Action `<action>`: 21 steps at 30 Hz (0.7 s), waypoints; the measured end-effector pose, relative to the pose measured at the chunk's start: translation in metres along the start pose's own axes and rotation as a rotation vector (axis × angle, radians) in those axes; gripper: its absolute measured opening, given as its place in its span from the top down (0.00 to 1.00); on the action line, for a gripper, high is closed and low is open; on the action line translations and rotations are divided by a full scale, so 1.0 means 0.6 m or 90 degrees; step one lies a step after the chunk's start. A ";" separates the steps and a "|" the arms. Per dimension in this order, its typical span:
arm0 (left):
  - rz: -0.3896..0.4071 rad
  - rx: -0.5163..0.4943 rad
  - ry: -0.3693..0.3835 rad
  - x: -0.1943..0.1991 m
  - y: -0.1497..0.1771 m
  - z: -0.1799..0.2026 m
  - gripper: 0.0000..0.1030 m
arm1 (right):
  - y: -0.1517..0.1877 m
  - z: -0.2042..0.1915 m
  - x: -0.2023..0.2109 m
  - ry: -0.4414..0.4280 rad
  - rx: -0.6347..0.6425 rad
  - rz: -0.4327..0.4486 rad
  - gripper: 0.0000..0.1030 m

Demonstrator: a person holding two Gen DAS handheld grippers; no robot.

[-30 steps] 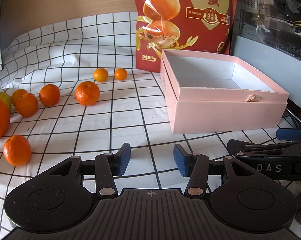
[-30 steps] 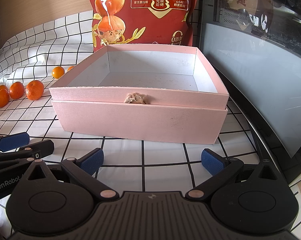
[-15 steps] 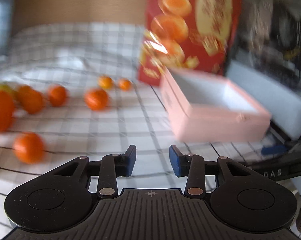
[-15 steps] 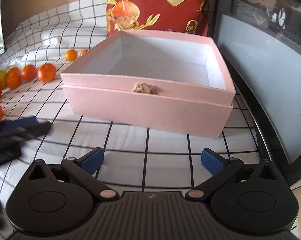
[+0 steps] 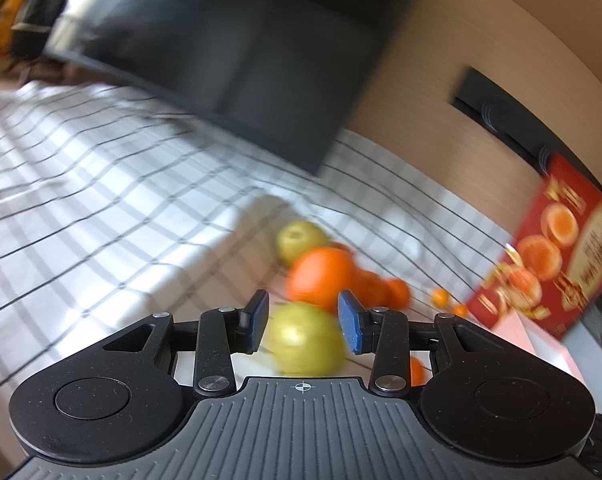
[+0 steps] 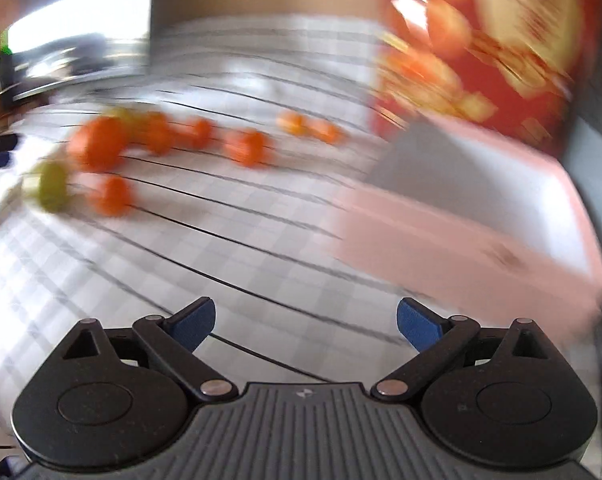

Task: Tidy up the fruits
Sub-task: 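Swing the right tool to the fruit row and grasp the yellow-green pear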

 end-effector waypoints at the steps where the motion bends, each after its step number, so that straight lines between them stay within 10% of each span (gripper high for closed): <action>1: 0.003 0.014 -0.010 0.001 -0.003 -0.013 0.59 | -0.016 -0.025 0.001 -0.015 0.020 0.012 0.05; 9: 0.039 -0.011 -0.049 0.012 -0.022 -0.036 0.59 | -0.146 -0.217 -0.042 -0.176 0.068 0.024 0.05; 21: 0.052 0.044 -0.057 0.016 -0.028 -0.093 0.59 | -0.163 -0.409 -0.192 -0.188 0.148 -0.030 0.15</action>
Point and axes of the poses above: each gripper's, at about its wrist camera, not at the fingertips, and x roughly against the way its jaws point, z to its right, y to its underside, the point moved 10 cm from there along -x, roughly the way its jaws point, and after that the axes turned 2 degrees about z, right-handed, at the moved point
